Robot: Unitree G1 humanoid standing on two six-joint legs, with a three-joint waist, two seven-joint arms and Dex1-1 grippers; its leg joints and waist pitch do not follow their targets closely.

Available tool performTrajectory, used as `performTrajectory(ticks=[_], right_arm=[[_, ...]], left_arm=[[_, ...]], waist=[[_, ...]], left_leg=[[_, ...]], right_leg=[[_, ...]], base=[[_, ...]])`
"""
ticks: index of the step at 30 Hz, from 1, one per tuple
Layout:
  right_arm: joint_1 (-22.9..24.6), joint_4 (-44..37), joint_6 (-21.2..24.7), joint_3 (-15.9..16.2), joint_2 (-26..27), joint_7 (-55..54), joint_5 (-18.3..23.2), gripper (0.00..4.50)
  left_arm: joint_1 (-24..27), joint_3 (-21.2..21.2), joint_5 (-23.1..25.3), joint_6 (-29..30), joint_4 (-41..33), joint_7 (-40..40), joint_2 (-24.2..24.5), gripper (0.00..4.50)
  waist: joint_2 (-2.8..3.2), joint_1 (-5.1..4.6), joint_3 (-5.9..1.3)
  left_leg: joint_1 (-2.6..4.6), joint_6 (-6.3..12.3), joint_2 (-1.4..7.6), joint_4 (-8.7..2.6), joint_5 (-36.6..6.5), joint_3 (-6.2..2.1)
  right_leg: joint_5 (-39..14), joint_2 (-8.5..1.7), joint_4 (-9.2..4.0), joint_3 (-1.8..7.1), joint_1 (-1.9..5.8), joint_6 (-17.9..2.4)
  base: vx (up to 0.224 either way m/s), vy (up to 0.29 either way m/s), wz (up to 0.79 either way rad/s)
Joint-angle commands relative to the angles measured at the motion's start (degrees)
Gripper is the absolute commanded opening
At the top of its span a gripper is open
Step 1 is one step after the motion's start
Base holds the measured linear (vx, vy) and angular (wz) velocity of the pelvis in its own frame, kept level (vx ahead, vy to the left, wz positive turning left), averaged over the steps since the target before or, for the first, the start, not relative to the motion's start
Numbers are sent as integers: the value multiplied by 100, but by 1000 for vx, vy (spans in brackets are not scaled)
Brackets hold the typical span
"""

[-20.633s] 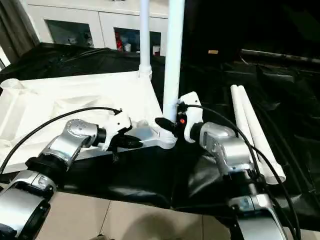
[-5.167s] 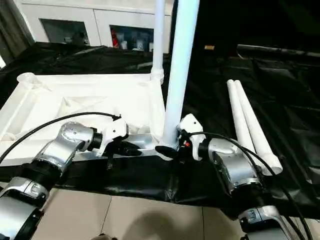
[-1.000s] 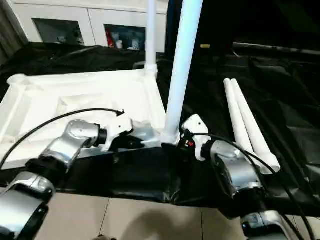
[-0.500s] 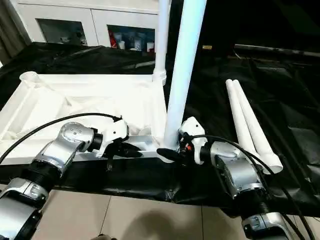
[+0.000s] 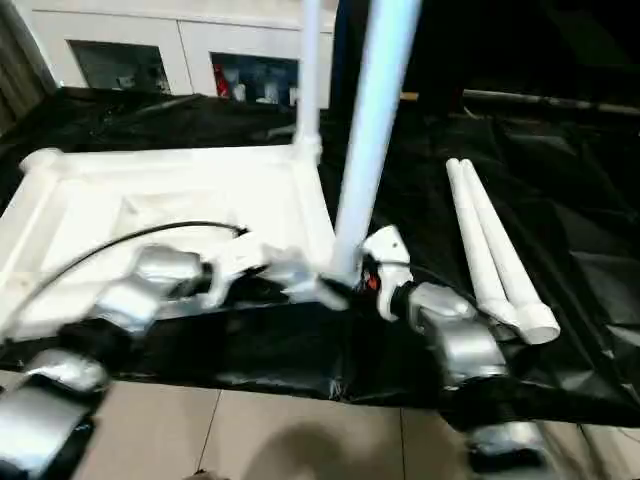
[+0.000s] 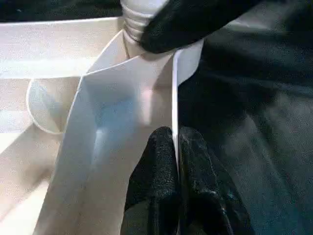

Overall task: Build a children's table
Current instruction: Rotate leg to tighten

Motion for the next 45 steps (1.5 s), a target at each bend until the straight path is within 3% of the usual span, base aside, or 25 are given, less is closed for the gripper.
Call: performTrajectory(ticks=[1,4,5,7,9,10,13,14,16,17,19,20,22,24,25,27,29,30,35,38,39,42,43,44,45], right_arm=[[49,359,243,-204,72,-623,-78,274],[25,389,286,-314,191,-965,-62,274],[15,378,230,-396,437,-1467,-114,274],[14,362,136,-416,569,-1657,-163,274],[22,308,-13,-434,714,-1729,-150,344],[36,257,-51,-429,714,-1703,-141,344],[48,185,-107,-408,663,-1658,-120,377],[49,145,-167,-357,593,-1607,-172,377],[80,-63,-179,-349,491,-1423,-128,386],[165,-345,-164,-325,358,-1154,-84,386],[304,-693,-120,-310,183,-811,3,390],[445,-997,-69,-324,7,-529,115,390],[585,-1285,-22,-351,-163,-274,232,390],[833,-1735,46,-347,-504,237,432,390],[890,-1836,92,-349,-591,349,481,390],[994,-2037,160,-360,-773,610,594,390],[1078,-2216,282,-367,-907,833,711,390],[1149,-2362,368,-352,-1010,1020,794,390],[1478,-2963,813,-152,-1356,1593,1103,390],[1624,-3201,1050,68,-1443,1771,1143,390],[1658,-3249,1133,249,-1410,1825,1087,390],[1560,-3069,1133,399,-1249,1640,863,390],[1419,-2813,1079,478,-1051,1334,613,390],[1318,-2627,1056,488,-907,1086,471,372],[1204,-2431,1042,479,-742,851,379,361]], left_arm=[[32,80,-69,-46,130,236,-135,0],[-11,88,-63,-96,163,344,-220,0],[-145,99,-47,-156,274,568,-389,0],[-224,97,-32,-225,377,627,-459,0],[-309,79,11,-345,517,686,-511,0],[-314,64,33,-439,552,687,-499,0],[-299,47,44,-533,578,651,-470,0],[-288,49,41,-585,573,656,-466,0],[-289,87,54,-689,588,818,-476,0],[-324,164,39,-807,637,986,-491,0],[-383,271,-20,-896,690,1103,-496,57],[-409,385,-134,-834,641,1082,-481,57],[-430,505,-265,-742,580,1025,-463,61],[-418,717,-468,-731,408,1009,-402,99],[-393,757,-513,-759,322,973,-364,100],[-309,863,-671,-638,66,803,-277,102],[-222,940,-798,-535,-166,663,-182,144],[-150,982,-812,-403,-364,661,-41,144],[47,1323,-516,131,-854,1418,660,190],[271,1563,-235,646,-1218,1880,1207,194],[447,1709,-4,1001,-1463,2144,1591,194],[605,1832,271,1420,-1732,2445,1887,194],[718,1904,472,1765,-1914,2671,2094,194],[783,1916,595,1952,-1998,2788,2220,196],[844,1933,659,2087,-2039,2860,2322,197]], waist=[[-74,-17,-281],[-69,-20,-297],[-15,-32,-295],[-32,-33,-309],[-32,-21,-310],[-30,-18,-311],[-39,2,-316],[-10,9,-320],[-33,14,-319],[-86,20,-317],[-76,38,-321],[-59,58,-327],[-53,79,-359],[-40,74,-396],[-41,58,-399],[-47,44,-401],[-38,39,-384],[11,49,-381],[5,18,-337],[37,3,-345],[42,-7,-334],[73,-54,-329],[82,-48,-335],[83,-65,-319],[94,-47,-327]], left_leg=[[136,-49,185,-457,-1567,-110],[128,-69,185,-480,-1612,-132],[135,-102,189,-483,-1571,-125],[133,-153,173,-486,-1563,-127],[123,-101,172,-482,-1533,-125],[121,-86,174,-484,-1519,-125],[114,0,173,-469,-1396,-112],[118,6,176,-467,-1365,-113],[110,53,166,-453,-1329,-99],[101,110,168,-446,-1276,-92],[56,213,161,-444,-1088,-108],[62,260,166,-428,-1024,-109],[63,315,177,-409,-905,-110],[16,518,184,-351,-521,-116],[-5,576,172,-344,-439,-119],[-9,680,160,-319,-411,-104],[-17,756,166,-315,-449,-98],[5,731,172,-317,-522,-99],[22,509,196,-365,-923,-109],[42,349,214,-380,-964,-123],[38,286,210,-390,-996,-129],[67,147,194,-395,-1072,-120],[84,67,226,-406,-1046,-131],[54,57,197,-413,-1030,-123],[86,2,194,-409,-1052,-118]], right_leg=[[-1865,-347,-539,247,177,-1030],[-2026,-356,-559,247,196,-912],[-1793,-337,-550,260,169,-932],[-1736,-335,-543,255,182,-930],[-1606,-341,-538,257,189,-946],[-1568,-340,-533,256,190,-955],[-1328,-335,-513,262,204,-1012],[-1277,-338,-503,263,203,-1031],[-1210,-331,-506,259,214,-1061],[-1197,-337,-508,261,221,-1050],[-1127,-333,-488,250,264,-952],[-1046,-336,-482,253,261,-936],[-786,-344,-447,252,278,-1018],[203,-308,-326,234,291,-1276],[377,-298,-302,225,301,-1325],[571,-303,-290,218,300,-1451],[520,-307,-294,218,294,-1536],[340,-307,-308,215,277,-1543],[-285,-284,-376,216,271,-1364],[-437,-273,-363,213,253,-1263],[-526,-265,-363,210,239,-1231],[-654,-246,-384,215,199,-1197],[-607,-261,-349,222,176,-1249],[-610,-242,-355,220,177,-1256],[-636,-248,-365,222,159,-1260]], base=[[0,0,0],[0,0,0],[0,0,0],[0,0,0],[0,0,0],[0,0,0],[0,0,0],[0,0,0],[0,0,0],[0,0,0],[0,0,0],[0,0,0],[0,0,0],[0,0,0],[0,0,0],[0,0,0],[0,0,0],[0,0,0],[0,0,0],[0,0,0],[0,0,0],[0,0,0],[0,0,0],[0,0,0],[0,0,0]])
